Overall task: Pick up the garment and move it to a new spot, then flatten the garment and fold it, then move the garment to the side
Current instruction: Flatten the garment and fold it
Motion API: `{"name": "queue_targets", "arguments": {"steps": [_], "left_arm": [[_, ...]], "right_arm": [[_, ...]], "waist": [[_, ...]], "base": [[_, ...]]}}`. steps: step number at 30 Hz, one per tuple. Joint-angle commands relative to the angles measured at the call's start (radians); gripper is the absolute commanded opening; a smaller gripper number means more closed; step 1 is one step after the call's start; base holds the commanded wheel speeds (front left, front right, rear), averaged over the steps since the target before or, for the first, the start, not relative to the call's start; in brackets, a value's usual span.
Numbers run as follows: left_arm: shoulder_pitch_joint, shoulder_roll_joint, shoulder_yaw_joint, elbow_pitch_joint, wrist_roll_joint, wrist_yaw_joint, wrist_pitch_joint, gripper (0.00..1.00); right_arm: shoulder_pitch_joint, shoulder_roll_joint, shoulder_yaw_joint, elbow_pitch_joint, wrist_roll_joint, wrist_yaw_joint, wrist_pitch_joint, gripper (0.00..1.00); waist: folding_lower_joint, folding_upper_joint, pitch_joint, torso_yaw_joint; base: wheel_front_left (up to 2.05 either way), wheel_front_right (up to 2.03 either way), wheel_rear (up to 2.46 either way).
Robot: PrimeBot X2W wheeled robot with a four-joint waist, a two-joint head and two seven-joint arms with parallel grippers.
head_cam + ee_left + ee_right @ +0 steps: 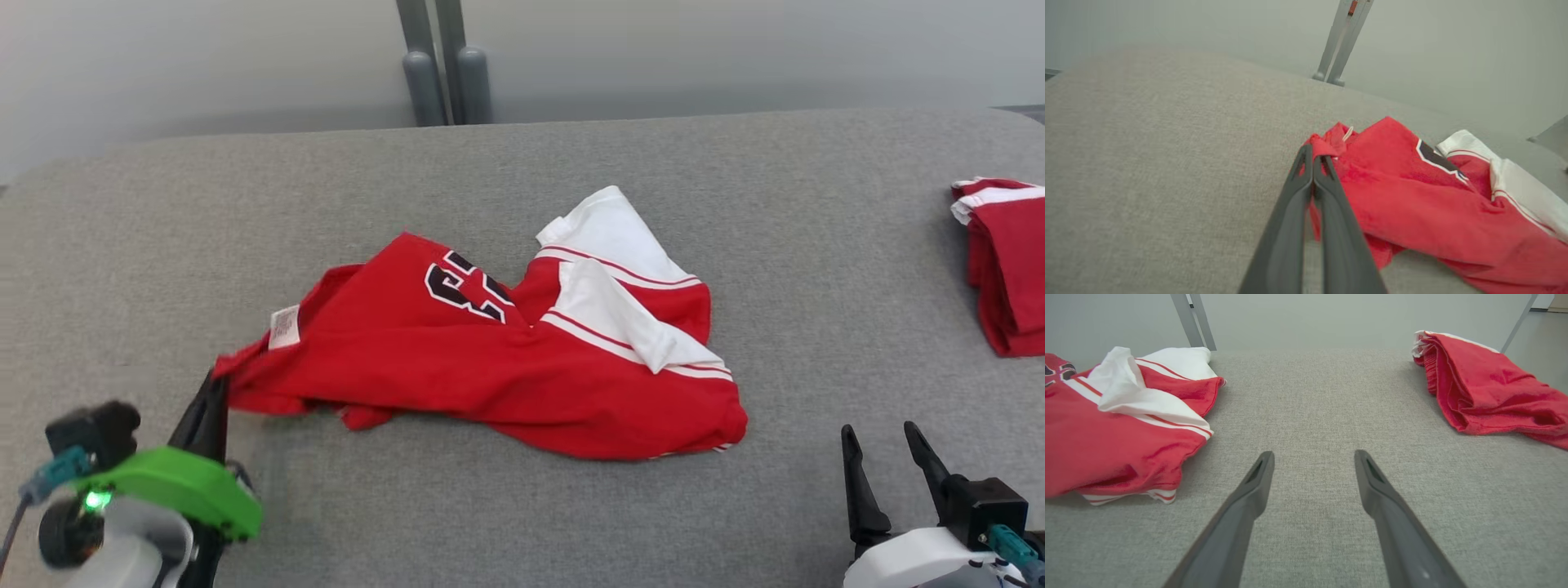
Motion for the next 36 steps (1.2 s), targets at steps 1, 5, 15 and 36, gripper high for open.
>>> {"name": "queue_targets", "arguments": {"steps": [1, 5, 15, 36], "left_arm": [[0.047, 0.018, -0.003, 0.006, -0.005, 0.011, -0.006, 0.00], [0.167, 0.003, 0.006, 0.031, -0.070, -0.017, -0.008, 0.00], [0.213, -0.074, -0.027, 0.170, -0.110, -0.132, -0.004, 0.69], [0.169, 0.015, -0.006, 0.129, -0.096, -0.065, 0.084, 0.00]], "right_arm": [[0.009, -0.003, 0.003, -0.002, -0.005, 0.000, 0.000, 1.00], [0.010, -0.011, 0.006, 0.004, -0.002, 0.000, 0.000, 1.00], [-0.004, -0.022, 0.024, 0.011, 0.000, 0.000, 0.000, 1.00], [-0.001, 0.002, 0.016, 0.016, 0.007, 0.000, 0.000, 1.00]], "waist": [[0.0000, 0.0000, -0.002, 0.066], [0.0000, 0.0000, -0.009, 0.112], [0.0000, 0.0000, -0.022, 0.132], [0.0000, 0.0000, -0.014, 0.017]], "base": [[0.00, 0.00, 0.00], [0.00, 0.00, 0.00], [0.00, 0.00, 0.00], [0.00, 0.00, 0.00]]}}
